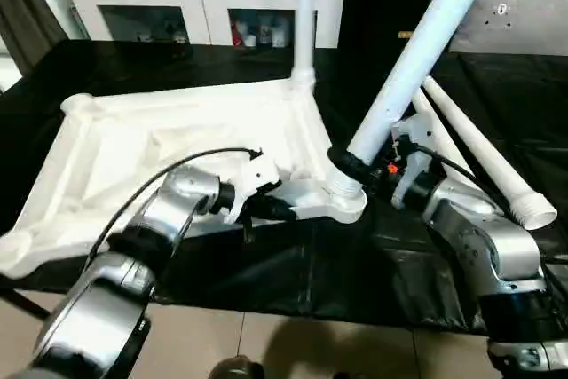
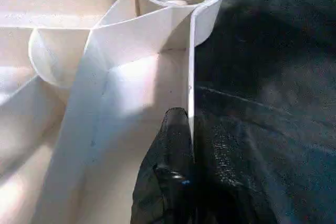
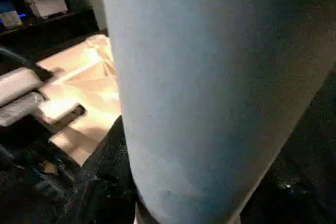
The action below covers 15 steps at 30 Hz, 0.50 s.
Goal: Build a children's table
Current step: Insert table leg to table base
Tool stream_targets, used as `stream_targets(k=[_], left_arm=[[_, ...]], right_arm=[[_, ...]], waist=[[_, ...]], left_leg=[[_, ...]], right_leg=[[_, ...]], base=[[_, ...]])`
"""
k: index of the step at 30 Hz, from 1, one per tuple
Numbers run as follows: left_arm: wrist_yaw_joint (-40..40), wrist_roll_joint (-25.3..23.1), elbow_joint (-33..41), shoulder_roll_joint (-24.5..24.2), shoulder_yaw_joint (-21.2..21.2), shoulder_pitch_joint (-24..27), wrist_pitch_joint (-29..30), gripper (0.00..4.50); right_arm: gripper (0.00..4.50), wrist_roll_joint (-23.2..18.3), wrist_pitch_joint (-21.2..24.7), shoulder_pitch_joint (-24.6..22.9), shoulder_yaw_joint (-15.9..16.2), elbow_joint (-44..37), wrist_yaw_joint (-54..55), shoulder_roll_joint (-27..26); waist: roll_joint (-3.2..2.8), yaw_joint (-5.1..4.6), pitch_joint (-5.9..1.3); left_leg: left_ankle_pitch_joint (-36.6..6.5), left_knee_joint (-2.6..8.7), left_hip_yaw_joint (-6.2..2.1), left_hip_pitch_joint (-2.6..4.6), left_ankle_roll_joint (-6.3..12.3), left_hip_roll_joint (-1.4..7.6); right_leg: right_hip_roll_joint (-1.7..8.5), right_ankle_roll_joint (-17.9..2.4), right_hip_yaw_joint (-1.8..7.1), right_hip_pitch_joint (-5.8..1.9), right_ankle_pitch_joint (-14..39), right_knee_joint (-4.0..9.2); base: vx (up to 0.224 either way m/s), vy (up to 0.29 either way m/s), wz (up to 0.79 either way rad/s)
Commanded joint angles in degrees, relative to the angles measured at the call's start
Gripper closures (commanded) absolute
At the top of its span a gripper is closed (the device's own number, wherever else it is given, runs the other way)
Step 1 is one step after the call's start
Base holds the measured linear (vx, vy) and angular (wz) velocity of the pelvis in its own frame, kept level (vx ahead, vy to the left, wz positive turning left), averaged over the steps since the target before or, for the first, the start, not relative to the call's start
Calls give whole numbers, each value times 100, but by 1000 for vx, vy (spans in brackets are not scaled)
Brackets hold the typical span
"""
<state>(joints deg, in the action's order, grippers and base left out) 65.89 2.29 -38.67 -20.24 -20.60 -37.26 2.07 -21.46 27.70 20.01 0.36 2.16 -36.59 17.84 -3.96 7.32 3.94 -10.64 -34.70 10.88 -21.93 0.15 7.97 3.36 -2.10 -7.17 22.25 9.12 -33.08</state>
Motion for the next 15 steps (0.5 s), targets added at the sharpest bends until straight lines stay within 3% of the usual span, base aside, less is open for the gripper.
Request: stream_targets(k=[1, 4, 5, 7, 9, 15], left_arm=[[80, -78, 280, -118, -10, 226, -545, 450], [-6, -104, 358, -136, -3, 270, -494, 450], [2, -86, 360, -129, 6, 269, -476, 423], [19, 65, 483, -46, 99, 249, -218, 423], [-141, -63, 671, -52, 60, 290, -137, 387], [-379, -303, 602, 47, -48, 311, -222, 379]], right_arm=[[257, -15, 154, -86, -21, -382, 52, 34], [257, -71, 238, -188, -46, -553, 53, 74], [257, -73, 240, -190, -49, -555, 52, 76], [257, -101, 239, -222, -95, -552, 42, 106], [257, -94, 203, -236, -82, -526, 42, 117], [257, -88, 229, -174, -15, -574, 49, 73]], waist=[[40, -10, -415], [63, -31, -395], [55, -38, -390], [93, -56, -369], [68, -69, -371], [103, -80, -374]], left_leg=[[-1202, 435, -340, 122, 188, 640], [-1229, 441, -319, 130, 226, 626], [-1253, 436, -317, 139, 218, 615], [-1314, 446, -321, 152, 203, 623], [-1382, 454, -330, 162, 156, 646], [-1245, 440, -314, 131, 229, 606]], right_leg=[[795, -609, 466, -256, 1990, 460], [777, -512, 459, -242, 2165, 486], [777, -476, 450, -237, 2308, 499], [781, -435, 446, -222, 2504, 526], [777, -451, 452, -205, 2493, 528], [785, -390, 453, -228, 2486, 536]], base=[[0, 0, 0], [0, 0, 0], [0, 0, 0], [0, 0, 0], [0, 0, 0], [0, 0, 0]])
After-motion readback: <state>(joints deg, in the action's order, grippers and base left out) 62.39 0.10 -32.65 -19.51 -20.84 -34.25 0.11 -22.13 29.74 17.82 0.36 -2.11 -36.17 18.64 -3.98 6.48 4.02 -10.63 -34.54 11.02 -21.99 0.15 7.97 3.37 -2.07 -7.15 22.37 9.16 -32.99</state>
